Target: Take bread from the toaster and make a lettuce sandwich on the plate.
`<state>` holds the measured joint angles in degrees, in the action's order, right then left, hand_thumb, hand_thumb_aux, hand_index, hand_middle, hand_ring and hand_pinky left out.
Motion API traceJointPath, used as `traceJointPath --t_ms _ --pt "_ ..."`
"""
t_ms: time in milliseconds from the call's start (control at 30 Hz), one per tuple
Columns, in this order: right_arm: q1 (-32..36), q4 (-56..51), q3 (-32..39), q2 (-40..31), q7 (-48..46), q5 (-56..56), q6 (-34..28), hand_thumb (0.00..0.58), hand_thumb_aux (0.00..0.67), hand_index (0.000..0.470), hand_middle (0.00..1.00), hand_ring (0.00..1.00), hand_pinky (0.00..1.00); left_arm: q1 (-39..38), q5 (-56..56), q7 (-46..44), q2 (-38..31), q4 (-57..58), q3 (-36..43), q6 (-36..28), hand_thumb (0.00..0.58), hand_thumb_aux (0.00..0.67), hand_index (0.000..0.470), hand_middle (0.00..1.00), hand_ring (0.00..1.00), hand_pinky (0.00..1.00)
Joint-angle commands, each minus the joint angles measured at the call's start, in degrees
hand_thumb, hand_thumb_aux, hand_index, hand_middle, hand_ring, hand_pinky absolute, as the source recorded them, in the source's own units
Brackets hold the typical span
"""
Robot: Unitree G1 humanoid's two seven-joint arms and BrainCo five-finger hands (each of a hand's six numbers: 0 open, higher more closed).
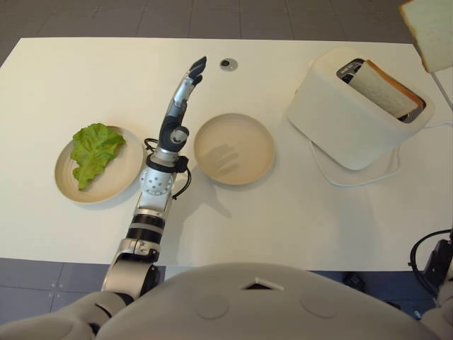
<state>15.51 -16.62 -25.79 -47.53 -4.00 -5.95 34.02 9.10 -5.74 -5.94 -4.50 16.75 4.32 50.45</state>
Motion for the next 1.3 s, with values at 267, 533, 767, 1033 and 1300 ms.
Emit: traceJointPath --t_ms 267,533,767,1033,1300 --pt "-7.48 32.60 11.24 7.38 -9.61 -7.03 -17.33 0.580 0.670 0.470 1.00 1.00 1.00 0.48 -21.00 8.39 -15.13 -7.25 -11.04 -13.83 0.000 0.000 0.000 0.00 0.00 0.00" --pt "-8.54 28.72 32.13 15.38 -16.80 6.07 -20.20 0.580 0.670 0.470 1.00 1.00 1.00 -8.59 -28.94 3.43 -38.29 -5.42 -16.66 -19.01 0.000 0.000 0.000 0.00 0.00 0.00" --pt "-5.04 10.16 43.32 22.43 -16.66 18.51 -16.35 0.580 0.670 0.470 1.00 1.00 1.00 -22.56 -29.23 -3.61 -49.14 -4.64 -17.38 -19.53 0.000 0.000 0.000 0.00 0.00 0.00" --pt "-3.89 0.28 46.25 25.95 -14.13 23.29 -12.03 0.580 0.670 0.470 1.00 1.00 1.00 -23.76 -30.49 -3.85 -51.84 -3.26 -16.57 -24.01 0.000 0.000 0.000 0.00 0.00 0.00" --pt "-4.44 1.25 45.25 26.11 -13.97 23.46 -11.49 0.000 0.000 0.000 0.04 0.04 0.04 -22.13 -31.04 -3.19 -50.76 -1.88 -11.89 -24.60 0.000 0.000 0.000 0.00 0.00 0.00"
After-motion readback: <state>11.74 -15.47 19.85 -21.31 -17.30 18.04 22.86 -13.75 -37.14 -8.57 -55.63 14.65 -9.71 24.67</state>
